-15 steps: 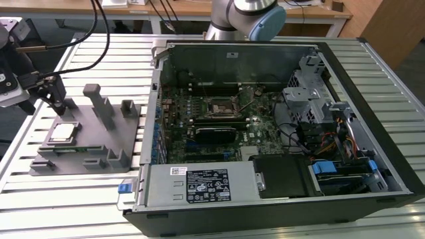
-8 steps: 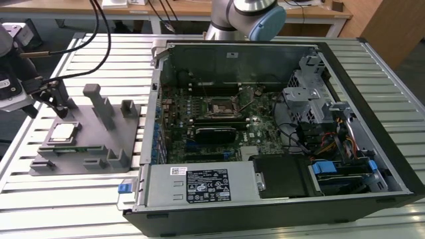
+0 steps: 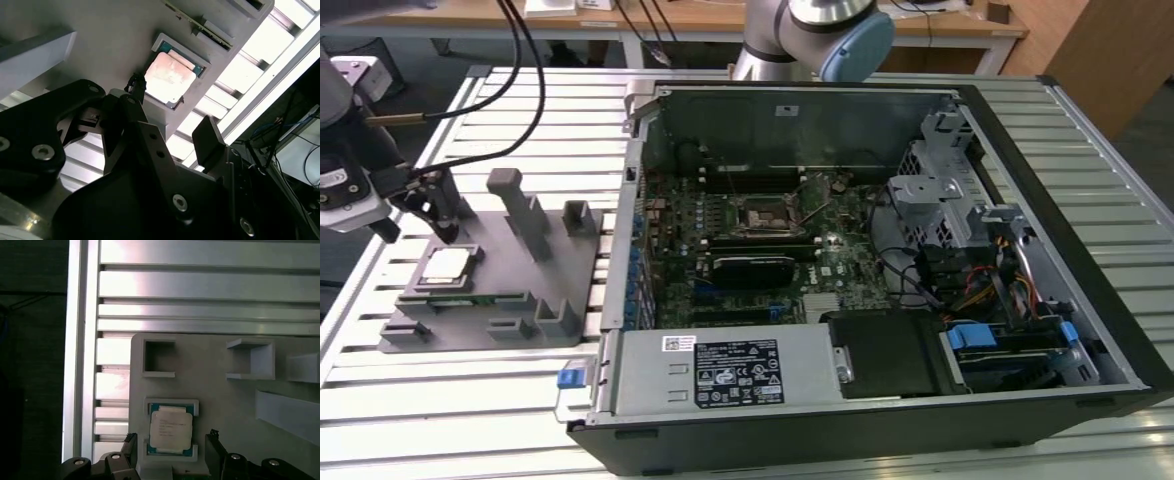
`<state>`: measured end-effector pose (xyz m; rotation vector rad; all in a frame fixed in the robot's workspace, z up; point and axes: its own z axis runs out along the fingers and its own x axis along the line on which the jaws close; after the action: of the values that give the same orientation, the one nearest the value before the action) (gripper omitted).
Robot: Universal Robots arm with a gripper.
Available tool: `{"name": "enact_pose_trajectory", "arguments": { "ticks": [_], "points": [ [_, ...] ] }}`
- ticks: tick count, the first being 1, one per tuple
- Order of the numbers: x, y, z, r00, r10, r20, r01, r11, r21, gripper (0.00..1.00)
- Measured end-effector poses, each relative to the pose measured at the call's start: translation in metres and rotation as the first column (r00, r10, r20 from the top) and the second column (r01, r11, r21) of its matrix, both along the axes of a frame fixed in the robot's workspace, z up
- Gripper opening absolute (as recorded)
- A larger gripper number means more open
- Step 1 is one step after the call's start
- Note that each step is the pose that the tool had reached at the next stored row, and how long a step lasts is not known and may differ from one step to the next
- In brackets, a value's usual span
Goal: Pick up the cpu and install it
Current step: 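Pick up the cpu and move it towards the insertion slot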
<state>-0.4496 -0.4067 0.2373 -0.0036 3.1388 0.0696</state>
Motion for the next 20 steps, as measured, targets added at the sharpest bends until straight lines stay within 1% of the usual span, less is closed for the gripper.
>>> {"name": "enact_pose_trajectory", "arguments": {
  "ticks": [14, 20],
  "points": [
    [-0.001, 0.0, -0.0178, 1.0, 0.0, 0.0, 0.0, 1.0, -0.0021, 0.65],
    [-0.001, 0.0, -0.0245, 1.0, -0.001, 0.0, 0.001, 1.0, -0.007, 0.65]
  ]
}}
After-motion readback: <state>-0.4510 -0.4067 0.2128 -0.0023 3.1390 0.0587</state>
